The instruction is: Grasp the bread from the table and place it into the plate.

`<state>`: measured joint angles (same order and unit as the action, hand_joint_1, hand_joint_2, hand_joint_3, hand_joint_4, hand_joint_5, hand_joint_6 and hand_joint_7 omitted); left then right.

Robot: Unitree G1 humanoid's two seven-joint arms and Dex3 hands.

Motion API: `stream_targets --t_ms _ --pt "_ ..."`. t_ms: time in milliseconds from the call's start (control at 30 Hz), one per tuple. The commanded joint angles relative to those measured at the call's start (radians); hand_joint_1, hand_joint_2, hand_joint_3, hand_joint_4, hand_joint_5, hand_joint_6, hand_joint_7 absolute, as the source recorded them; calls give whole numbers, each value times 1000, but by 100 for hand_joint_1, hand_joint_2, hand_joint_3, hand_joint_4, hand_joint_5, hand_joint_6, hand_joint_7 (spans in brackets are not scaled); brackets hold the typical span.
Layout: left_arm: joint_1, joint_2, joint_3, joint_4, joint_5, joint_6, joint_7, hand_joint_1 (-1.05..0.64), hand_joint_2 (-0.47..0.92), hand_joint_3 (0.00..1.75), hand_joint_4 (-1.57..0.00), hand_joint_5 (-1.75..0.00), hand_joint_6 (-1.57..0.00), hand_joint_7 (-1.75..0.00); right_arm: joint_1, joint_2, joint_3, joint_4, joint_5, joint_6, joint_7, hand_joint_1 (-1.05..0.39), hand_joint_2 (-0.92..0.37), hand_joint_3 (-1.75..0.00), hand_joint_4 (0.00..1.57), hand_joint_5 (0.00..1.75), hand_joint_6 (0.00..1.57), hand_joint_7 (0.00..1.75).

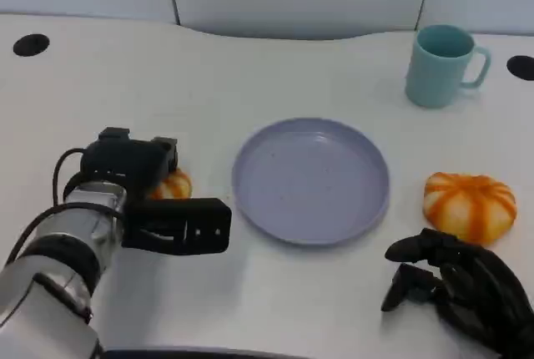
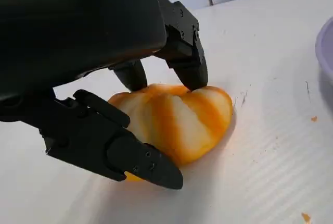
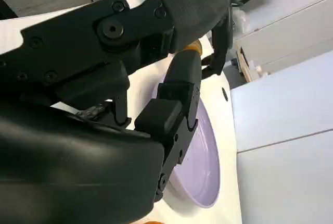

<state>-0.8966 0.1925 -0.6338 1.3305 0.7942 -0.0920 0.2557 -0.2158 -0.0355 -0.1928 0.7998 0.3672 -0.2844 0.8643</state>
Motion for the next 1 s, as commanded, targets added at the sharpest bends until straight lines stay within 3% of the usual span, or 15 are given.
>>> stream_targets --t_ms 33,67,133,267,333,400,600,700,733,867,900,1000 --pt "29 27 0 19 -1 -5 18 -28 76 1 -56 -167 -51 -136 19 -10 -7 19 4 26 -8 -52 -92 -6 72 131 84 71" --pt "30 28 4 19 -5 -11 21 -27 77 1 -57 -151 -56 -120 18 -11 -7 20 2 29 -10 -53 -92 -6 72 131 84 71" --pt "32 27 17 19 -19 -19 14 -27 80 2 -57 -137 -58 -107 18 -11 -7 16 1 30 -12 -53 -92 -5 72 131 84 71" --pt "35 29 38 18 -40 -37 18 -26 82 2 -59 -136 -58 -111 16 -11 -7 17 0 33 -13 -53 -92 -5 72 131 84 71" --pt "41 33 57 16 -56 -57 26 -23 85 3 -56 -162 -50 -151 15 -12 -5 19 -6 23 -13 -53 -92 -5 72 131 84 71" --pt "45 35 75 14 -73 -70 36 -22 86 3 -55 -172 -46 -166 16 -12 -3 16 -8 16 -13 -53 -92 -5 71 132 84 72" --pt "65 24 195 -9 -189 -151 97 -17 91 9 -77 -175 -59 -175 11 -10 -2 21 -8 24 -26 -53 -92 -4 70 136 83 75" --pt "62 21 242 -18 -233 -196 99 -14 53 89 -84 -175 -64 -175 8 -12 1 18 -9 38 -34 -53 -92 -3 70 135 83 74" --pt "60 21 249 -19 -239 -205 99 -13 48 97 -84 -175 -65 -175 8 -13 2 16 -10 38 -36 -53 -92 -3 70 135 83 74" --pt "32 20 306 -34 -291 -222 80 -11 44 108 -81 -175 -64 -175 -2 -11 -1 37 -7 31 -28 -52 -92 -4 70 134 83 75" --pt "25 21 316 -39 -299 -225 74 -12 49 97 -78 -175 -60 -175 -5 -10 -2 43 -6 29 -26 -52 -92 -4 70 134 83 75" --pt "10 24 335 -49 -316 -235 63 -9 51 87 -77 -175 -59 -175 -9 -10 -1 50 -10 33 -35 -52 -92 -3 70 134 83 75"
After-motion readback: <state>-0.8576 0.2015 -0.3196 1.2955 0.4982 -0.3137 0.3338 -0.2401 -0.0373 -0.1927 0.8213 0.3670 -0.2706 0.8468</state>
